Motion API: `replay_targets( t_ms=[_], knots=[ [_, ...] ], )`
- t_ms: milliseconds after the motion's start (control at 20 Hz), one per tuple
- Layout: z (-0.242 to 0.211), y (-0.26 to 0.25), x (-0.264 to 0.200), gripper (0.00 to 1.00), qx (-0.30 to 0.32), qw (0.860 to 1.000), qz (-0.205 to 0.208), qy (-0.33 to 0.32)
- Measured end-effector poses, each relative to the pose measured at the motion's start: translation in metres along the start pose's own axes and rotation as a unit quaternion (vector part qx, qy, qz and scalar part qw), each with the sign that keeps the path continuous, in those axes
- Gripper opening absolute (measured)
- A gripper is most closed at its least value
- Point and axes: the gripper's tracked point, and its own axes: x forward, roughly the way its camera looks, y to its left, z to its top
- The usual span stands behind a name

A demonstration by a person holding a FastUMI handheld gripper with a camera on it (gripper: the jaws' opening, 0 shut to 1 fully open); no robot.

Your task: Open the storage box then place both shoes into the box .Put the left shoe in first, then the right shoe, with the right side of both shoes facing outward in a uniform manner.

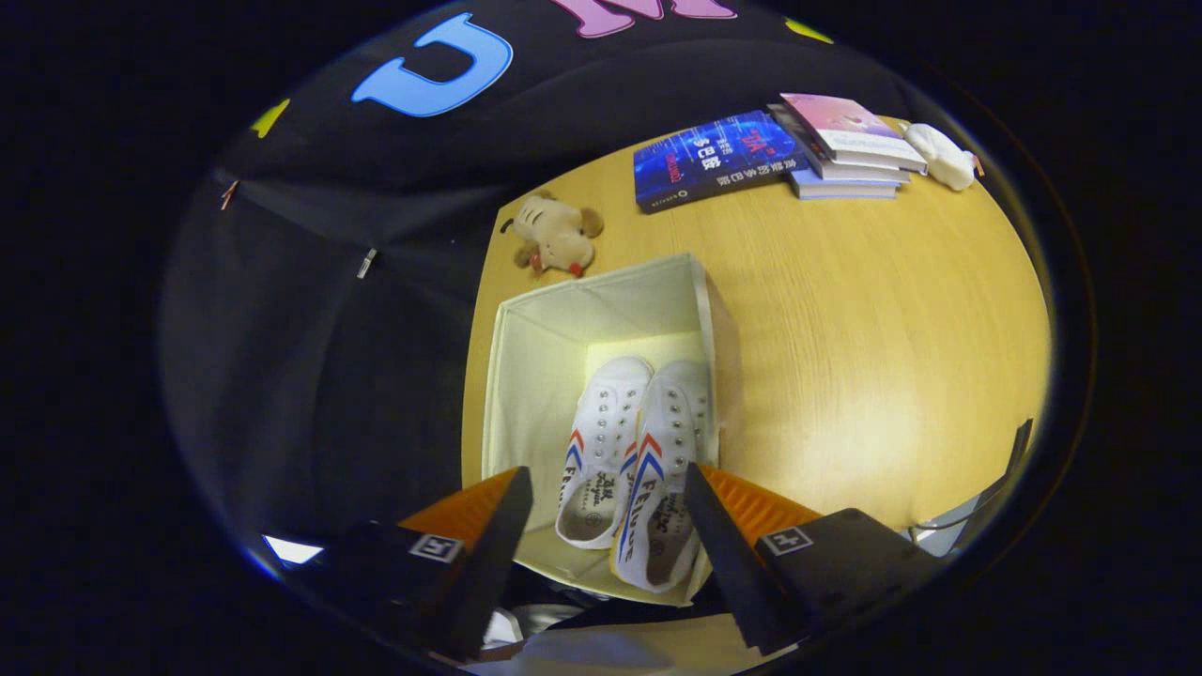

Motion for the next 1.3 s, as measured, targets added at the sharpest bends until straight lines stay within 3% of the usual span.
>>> replay_targets(
  t_ms=[350, 600, 950, 1300],
  knots=[
    [0.061, -0.053, -0.078, 0.99, -0.015, 0.993, -0.017, -0.113],
    [0.098, -0.104, -0.133, 0.99, -0.066, 0.98, -0.048, -0.18],
    [0.15, -0.137, -0.215, 0.98, -0.17, 0.936, -0.065, -0.301],
    [0.191, -0.162, -0.279, 0.98, -0.217, 0.891, -0.052, -0.396]
  ],
)
